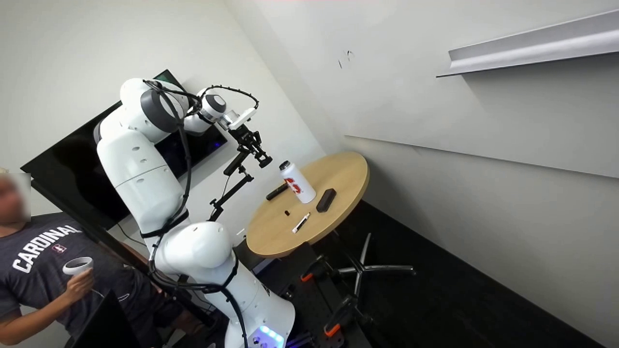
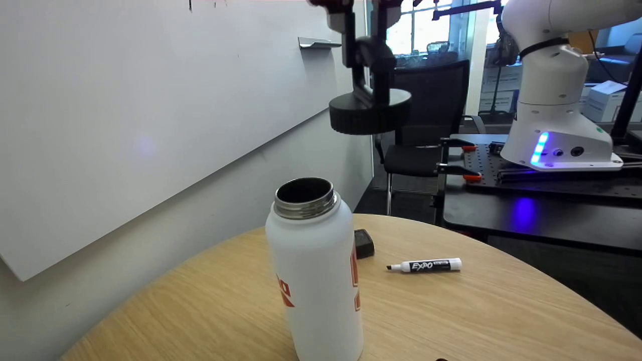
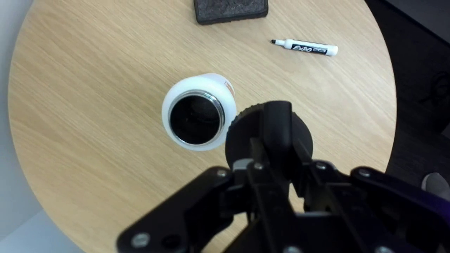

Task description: Pick up the eraser and rub it on the white board. Pick up the lid from the table and put it on the white bottle.

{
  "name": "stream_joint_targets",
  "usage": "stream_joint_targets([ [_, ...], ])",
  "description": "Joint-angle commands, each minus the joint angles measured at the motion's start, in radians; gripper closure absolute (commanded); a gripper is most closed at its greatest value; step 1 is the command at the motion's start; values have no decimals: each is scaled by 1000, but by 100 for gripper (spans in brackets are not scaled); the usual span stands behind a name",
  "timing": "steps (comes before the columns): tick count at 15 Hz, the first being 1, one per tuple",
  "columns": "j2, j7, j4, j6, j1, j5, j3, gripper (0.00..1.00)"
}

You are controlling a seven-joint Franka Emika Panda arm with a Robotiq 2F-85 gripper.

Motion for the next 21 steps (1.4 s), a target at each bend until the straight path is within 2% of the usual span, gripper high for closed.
stream_joint_targets([
  [1, 58, 9, 64, 5, -7, -37, 2, 95],
  [12, 148, 58, 103, 108, -5, -86, -26, 95],
  [21, 175, 88, 107, 101, -5, -106, -35, 95],
])
